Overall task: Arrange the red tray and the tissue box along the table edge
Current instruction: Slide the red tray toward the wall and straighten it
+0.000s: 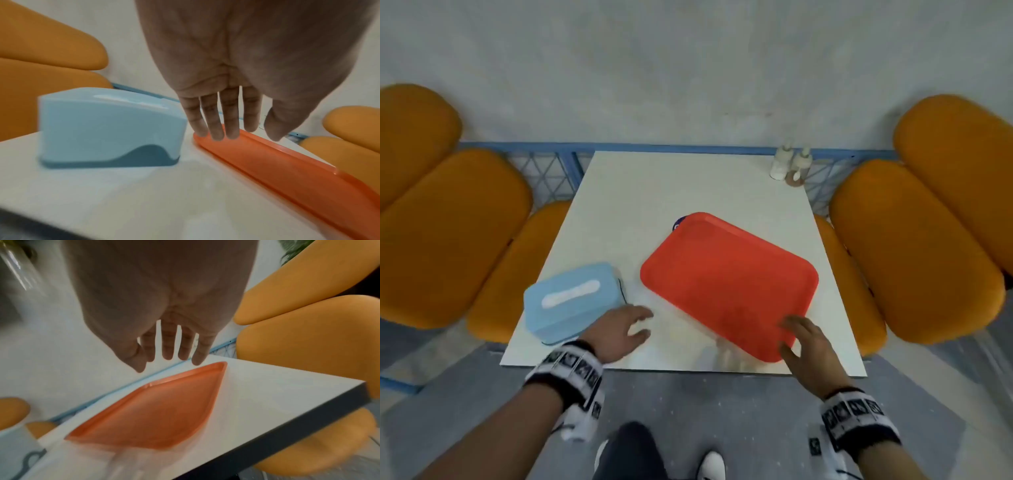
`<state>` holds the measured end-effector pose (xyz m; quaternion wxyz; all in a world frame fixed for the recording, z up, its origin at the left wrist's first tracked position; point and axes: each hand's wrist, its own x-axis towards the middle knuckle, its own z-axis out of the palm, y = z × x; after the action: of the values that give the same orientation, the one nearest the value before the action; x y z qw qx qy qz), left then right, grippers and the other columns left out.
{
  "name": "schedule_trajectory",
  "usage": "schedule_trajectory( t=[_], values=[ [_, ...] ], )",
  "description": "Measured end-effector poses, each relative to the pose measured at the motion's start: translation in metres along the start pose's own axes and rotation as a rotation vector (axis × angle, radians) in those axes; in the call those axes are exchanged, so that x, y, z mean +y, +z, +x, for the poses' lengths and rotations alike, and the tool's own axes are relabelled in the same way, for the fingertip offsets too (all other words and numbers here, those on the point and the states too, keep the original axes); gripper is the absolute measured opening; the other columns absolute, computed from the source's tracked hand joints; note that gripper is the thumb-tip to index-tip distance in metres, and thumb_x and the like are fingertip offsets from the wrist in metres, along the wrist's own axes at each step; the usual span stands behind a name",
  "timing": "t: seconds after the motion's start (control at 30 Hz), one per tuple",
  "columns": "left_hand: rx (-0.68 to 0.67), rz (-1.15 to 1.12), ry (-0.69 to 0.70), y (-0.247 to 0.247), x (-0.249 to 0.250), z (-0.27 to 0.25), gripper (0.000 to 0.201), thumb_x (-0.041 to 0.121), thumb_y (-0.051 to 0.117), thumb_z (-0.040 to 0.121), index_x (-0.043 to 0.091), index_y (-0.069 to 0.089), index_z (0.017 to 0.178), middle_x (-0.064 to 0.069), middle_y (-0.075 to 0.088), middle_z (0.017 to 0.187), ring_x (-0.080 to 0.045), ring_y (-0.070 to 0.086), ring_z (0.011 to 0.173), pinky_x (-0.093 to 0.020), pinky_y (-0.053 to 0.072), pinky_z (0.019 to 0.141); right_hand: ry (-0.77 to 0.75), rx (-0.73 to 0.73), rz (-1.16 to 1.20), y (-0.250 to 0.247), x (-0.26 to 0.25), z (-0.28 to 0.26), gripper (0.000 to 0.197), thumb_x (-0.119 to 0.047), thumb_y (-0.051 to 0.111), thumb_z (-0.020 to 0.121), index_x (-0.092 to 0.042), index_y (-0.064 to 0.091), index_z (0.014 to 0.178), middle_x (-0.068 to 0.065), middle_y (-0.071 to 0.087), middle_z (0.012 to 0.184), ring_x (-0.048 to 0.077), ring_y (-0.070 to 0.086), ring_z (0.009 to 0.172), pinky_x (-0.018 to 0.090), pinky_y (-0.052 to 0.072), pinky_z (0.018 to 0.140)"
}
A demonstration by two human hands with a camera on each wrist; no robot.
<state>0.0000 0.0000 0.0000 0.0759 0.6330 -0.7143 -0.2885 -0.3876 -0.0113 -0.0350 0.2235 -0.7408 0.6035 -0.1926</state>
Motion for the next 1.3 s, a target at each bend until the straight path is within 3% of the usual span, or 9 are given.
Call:
schedule_trajectory(
  t=[0.17, 0.33, 0.4, 0.47, 0.6, 0.8, 1.0, 1.1, 1.3],
  values=[
    [-0.078, 0.128, -0.047, 0.012, 0.027, 0.075, 0.047, 0.033, 0.057, 0.094, 0.022, 0.047, 0.138, -0.005, 0.046, 0.145, -0.025, 0.044, 0.131, -0.038, 0.039, 0.107, 0.105, -0.181, -0.032, 0.031, 0.000, 0.031, 0.056, -0.035, 0.064, 0.086, -0.023, 0.043, 0.137, 0.011, 0.040, 0.147, 0.037, 0.036, 0.130, 0.051, 0.039, 0.102],
    [-0.271, 0.310, -0.042, 0.040, 0.024, 0.116, 0.057, 0.033, 0.059, 0.092, 0.022, 0.039, 0.144, -0.010, 0.041, 0.145, -0.031, 0.045, 0.128, -0.048, 0.046, 0.103, 0.053, -0.389, -0.303, 0.071, 0.022, 0.024, 0.067, -0.070, 0.035, 0.083, -0.041, 0.029, 0.143, 0.002, 0.024, 0.156, 0.034, 0.022, 0.140, 0.054, 0.019, 0.113],
    [-0.335, 0.357, -0.030, 0.050, 0.017, 0.128, 0.055, 0.033, 0.059, 0.092, 0.024, 0.041, 0.143, -0.010, 0.043, 0.142, -0.032, 0.046, 0.127, -0.049, 0.047, 0.102, 0.032, -0.402, -0.367, 0.080, 0.024, 0.018, 0.059, -0.068, 0.027, 0.087, -0.046, 0.028, 0.142, 0.000, 0.021, 0.157, 0.034, 0.019, 0.141, 0.055, 0.013, 0.114],
    [-0.342, 0.348, -0.044, 0.056, 0.011, 0.141, 0.043, 0.032, 0.059, 0.092, 0.020, 0.052, 0.132, -0.010, 0.050, 0.131, -0.032, 0.052, 0.120, -0.049, 0.050, 0.097, 0.042, -0.397, -0.380, 0.080, 0.019, 0.016, 0.054, -0.065, 0.018, 0.090, -0.048, 0.029, 0.141, 0.001, 0.025, 0.156, 0.035, 0.024, 0.140, 0.056, 0.016, 0.113],
    [-0.308, 0.315, -0.089, 0.055, 0.003, 0.171, 0.025, 0.027, 0.062, 0.090, 0.011, 0.064, 0.110, -0.010, 0.058, 0.115, -0.032, 0.060, 0.107, -0.048, 0.054, 0.091, 0.081, -0.381, -0.386, 0.078, 0.011, 0.034, 0.049, -0.060, 0.028, 0.091, -0.049, 0.033, 0.138, 0.000, 0.034, 0.153, 0.034, 0.031, 0.136, 0.051, 0.015, 0.111],
    [-0.272, 0.344, -0.267, 0.016, -0.014, 0.253, 0.021, 0.019, 0.061, 0.089, 0.018, 0.069, 0.108, -0.008, 0.063, 0.117, -0.031, 0.064, 0.103, -0.045, 0.058, 0.084, 0.131, -0.363, -0.392, 0.087, -0.011, 0.128, 0.048, -0.058, 0.038, 0.084, -0.050, 0.043, 0.132, -0.001, 0.044, 0.147, 0.032, 0.041, 0.130, 0.051, 0.021, 0.103],
    [-0.312, 0.341, -0.239, -0.039, -0.047, 0.353, 0.014, 0.012, 0.061, 0.086, 0.011, 0.073, 0.094, -0.008, 0.074, 0.097, -0.028, 0.069, 0.079, -0.036, 0.056, 0.064, 0.159, -0.288, -0.393, 0.105, -0.029, 0.230, 0.048, -0.063, 0.037, 0.082, -0.049, 0.050, 0.126, 0.001, 0.050, 0.142, 0.034, 0.046, 0.125, 0.058, 0.034, 0.101],
    [-0.306, 0.307, -0.215, -0.059, -0.070, 0.398, 0.017, 0.010, 0.062, 0.084, 0.009, 0.073, 0.097, -0.010, 0.075, 0.097, -0.027, 0.068, 0.074, -0.040, 0.060, 0.072, 0.150, -0.243, -0.404, 0.115, -0.029, 0.271, 0.048, -0.066, 0.034, 0.084, -0.049, 0.050, 0.126, 0.000, 0.049, 0.142, 0.032, 0.043, 0.127, 0.058, 0.031, 0.102],
    [-0.286, 0.325, -0.167, -0.081, -0.100, 0.454, 0.032, 0.018, 0.067, 0.082, 0.014, 0.067, 0.114, -0.008, 0.068, 0.117, -0.027, 0.067, 0.100, -0.042, 0.058, 0.089, 0.121, -0.189, -0.409, 0.131, -0.039, 0.327, 0.044, -0.063, 0.042, 0.085, -0.046, 0.052, 0.124, 0.001, 0.053, 0.138, 0.031, 0.045, 0.124, 0.059, 0.034, 0.098]
  ],
)
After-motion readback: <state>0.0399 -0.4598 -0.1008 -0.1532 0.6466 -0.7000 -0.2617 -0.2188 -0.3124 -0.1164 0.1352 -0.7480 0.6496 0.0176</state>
